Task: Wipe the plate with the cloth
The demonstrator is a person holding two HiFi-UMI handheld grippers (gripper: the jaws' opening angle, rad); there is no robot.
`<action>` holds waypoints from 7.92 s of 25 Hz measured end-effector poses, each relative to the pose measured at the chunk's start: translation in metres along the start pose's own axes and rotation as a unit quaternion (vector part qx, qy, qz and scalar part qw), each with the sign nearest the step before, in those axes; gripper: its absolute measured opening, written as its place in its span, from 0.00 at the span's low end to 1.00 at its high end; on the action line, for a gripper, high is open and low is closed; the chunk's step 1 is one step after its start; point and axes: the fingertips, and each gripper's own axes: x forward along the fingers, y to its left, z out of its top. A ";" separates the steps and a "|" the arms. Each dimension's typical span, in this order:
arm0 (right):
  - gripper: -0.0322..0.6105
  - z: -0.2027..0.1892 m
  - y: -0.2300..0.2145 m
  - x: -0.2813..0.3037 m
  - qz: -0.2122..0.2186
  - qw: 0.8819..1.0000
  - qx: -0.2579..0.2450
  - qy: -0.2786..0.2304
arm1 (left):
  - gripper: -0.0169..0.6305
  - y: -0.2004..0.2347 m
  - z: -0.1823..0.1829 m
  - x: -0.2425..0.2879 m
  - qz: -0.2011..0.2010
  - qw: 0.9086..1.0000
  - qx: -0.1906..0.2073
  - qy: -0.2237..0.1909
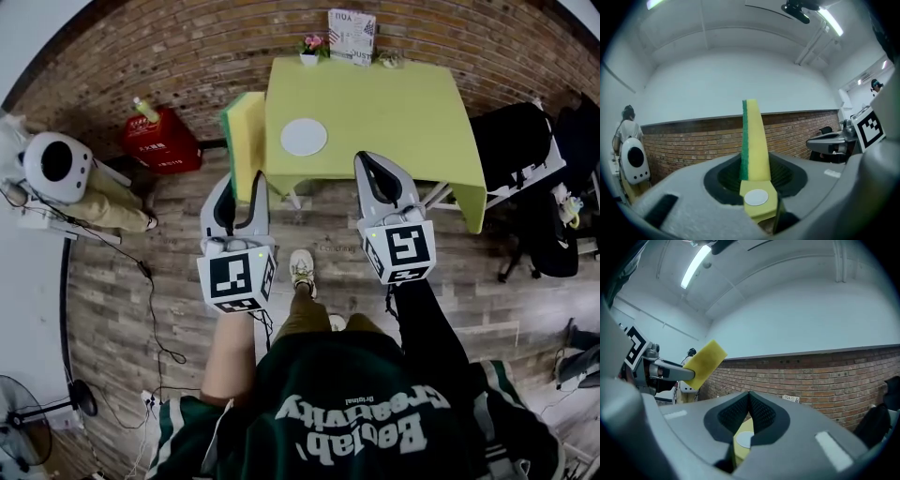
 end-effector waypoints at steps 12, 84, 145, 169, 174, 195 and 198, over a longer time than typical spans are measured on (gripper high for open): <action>0.07 -0.017 -0.036 0.130 -0.019 1.000 -0.014 0.013 | 0.24 0.047 -0.008 0.123 -0.090 0.995 -0.033 -0.015; 0.07 -0.113 -0.140 0.313 -0.098 0.987 -0.013 0.123 | 0.24 0.027 -0.221 0.342 -0.261 0.921 -0.009 0.290; 0.07 -0.098 -0.116 0.310 -0.069 0.989 -0.050 0.117 | 0.24 0.038 -0.332 0.306 -0.240 0.859 0.015 0.452; 0.07 -0.108 -0.129 0.279 -0.050 0.993 -0.012 0.107 | 0.24 0.012 -0.359 0.284 -0.204 0.823 0.031 0.530; 0.07 -0.105 -0.123 0.288 -0.021 0.996 -0.007 0.085 | 0.24 0.059 -0.354 0.268 -0.126 0.830 0.035 0.542; 0.07 -0.101 -0.136 0.275 -0.018 0.997 -0.005 0.073 | 0.24 -0.008 -0.335 0.272 -0.191 0.852 0.024 0.487; 0.07 -0.098 -0.150 0.264 -0.034 0.997 -0.001 0.070 | 0.24 -0.031 -0.340 0.268 -0.216 0.834 0.033 0.506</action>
